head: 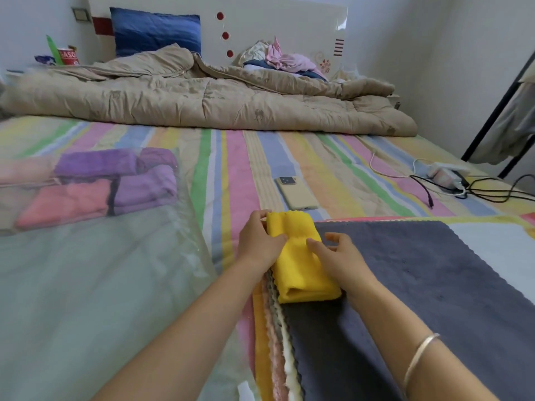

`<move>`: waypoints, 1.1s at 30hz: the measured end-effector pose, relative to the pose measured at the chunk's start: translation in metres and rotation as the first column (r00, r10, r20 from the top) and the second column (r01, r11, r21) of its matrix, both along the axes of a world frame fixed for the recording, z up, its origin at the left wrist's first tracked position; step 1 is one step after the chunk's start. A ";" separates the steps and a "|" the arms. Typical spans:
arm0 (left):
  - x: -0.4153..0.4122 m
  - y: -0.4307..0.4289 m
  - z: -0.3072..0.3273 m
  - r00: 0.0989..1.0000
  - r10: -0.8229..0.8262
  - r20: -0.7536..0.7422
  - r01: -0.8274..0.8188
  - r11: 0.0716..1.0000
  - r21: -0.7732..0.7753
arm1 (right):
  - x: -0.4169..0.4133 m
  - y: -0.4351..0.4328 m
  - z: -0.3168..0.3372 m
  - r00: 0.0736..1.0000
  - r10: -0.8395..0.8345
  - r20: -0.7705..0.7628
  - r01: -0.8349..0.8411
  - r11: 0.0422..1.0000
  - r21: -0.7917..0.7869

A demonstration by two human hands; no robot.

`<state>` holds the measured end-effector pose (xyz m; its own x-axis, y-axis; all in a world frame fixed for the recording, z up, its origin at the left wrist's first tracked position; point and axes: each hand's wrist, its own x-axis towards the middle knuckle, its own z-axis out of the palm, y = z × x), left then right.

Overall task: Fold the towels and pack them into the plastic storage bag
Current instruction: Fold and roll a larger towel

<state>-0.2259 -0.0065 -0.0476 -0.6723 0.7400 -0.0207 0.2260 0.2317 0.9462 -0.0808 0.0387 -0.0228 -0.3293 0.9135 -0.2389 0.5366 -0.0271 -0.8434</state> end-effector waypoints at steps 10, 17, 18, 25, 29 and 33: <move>-0.016 -0.055 0.024 0.999 -0.038 0.016 0.040 0.979 -0.198 | -0.002 -0.050 0.019 0.982 -0.002 -0.191 -0.047 0.967 -0.252; -0.041 -0.177 0.041 0.872 -0.064 0.485 0.130 0.986 -0.103 | -0.032 -0.149 0.023 0.907 0.174 -0.383 -0.304 0.900 -0.311; -0.047 -0.194 0.038 0.880 -0.028 0.473 0.085 0.991 -0.099 | -0.041 -0.165 0.019 0.908 0.215 -0.360 -0.334 0.889 -0.314; -0.093 -0.285 -0.003 0.956 0.264 0.130 -0.230 0.945 -0.234 | -0.094 -0.238 -0.016 0.899 0.438 -0.010 -0.437 0.892 -0.114; -0.095 -0.307 -0.016 0.929 0.320 0.185 -0.285 0.939 -0.191 | -0.108 -0.266 -0.034 0.835 0.487 0.257 -0.548 0.777 0.309; -0.090 -0.317 -0.021 0.813 0.285 0.508 -0.266 0.957 -0.111 | -0.105 -0.279 -0.039 0.779 0.450 0.437 -0.621 0.652 0.435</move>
